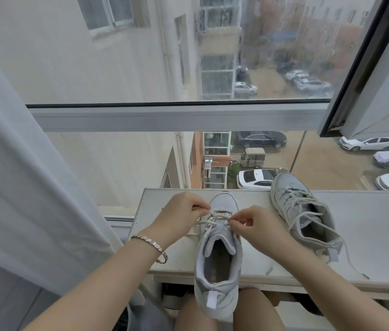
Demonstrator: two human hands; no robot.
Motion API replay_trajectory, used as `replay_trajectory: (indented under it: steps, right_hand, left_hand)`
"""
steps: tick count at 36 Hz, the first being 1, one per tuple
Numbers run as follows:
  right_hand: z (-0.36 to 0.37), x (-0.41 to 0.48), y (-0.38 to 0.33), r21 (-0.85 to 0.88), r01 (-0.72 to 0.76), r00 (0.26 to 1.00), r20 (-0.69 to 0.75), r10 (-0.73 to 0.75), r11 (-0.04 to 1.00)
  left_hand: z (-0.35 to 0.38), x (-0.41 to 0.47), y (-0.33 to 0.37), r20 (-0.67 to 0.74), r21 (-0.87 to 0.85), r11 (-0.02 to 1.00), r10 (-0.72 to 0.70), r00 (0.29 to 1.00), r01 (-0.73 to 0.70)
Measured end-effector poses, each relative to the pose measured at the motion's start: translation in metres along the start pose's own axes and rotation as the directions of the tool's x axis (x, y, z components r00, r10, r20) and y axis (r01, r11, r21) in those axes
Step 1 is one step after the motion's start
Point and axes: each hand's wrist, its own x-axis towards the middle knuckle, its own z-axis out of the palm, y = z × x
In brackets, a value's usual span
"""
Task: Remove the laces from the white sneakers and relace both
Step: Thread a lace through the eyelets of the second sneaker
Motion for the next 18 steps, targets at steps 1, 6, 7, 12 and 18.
replay_trajectory:
  steps: [1,6,7,12,18]
  right_hand:
    - [0.002,0.0,-0.001,-0.027,0.003,1.0,-0.002,-0.003,1.0]
    - [0.007,0.0,-0.009,-0.156,0.026,1.0,-0.007,-0.028,0.987]
    - [0.007,-0.001,-0.01,-0.172,0.026,1.0,-0.004,-0.027,0.985]
    - [0.008,-0.005,-0.01,-0.243,-0.007,0.999,-0.047,-0.004,0.97]
    - [0.007,-0.005,-0.011,-0.186,-0.01,1.0,-0.004,0.009,0.982]
  left_hand:
    - [0.002,-0.001,-0.001,0.003,0.009,1.0,-0.003,1.0,0.003]
    - [0.011,-0.005,0.001,0.049,0.151,0.988,0.019,0.999,-0.026]
    - [0.012,-0.005,0.001,0.06,0.169,0.985,0.022,0.998,-0.032]
    - [0.011,-0.003,0.004,0.032,0.155,0.987,0.034,0.999,-0.038]
    - [0.017,-0.001,0.006,0.065,0.403,0.913,0.043,0.997,-0.065]
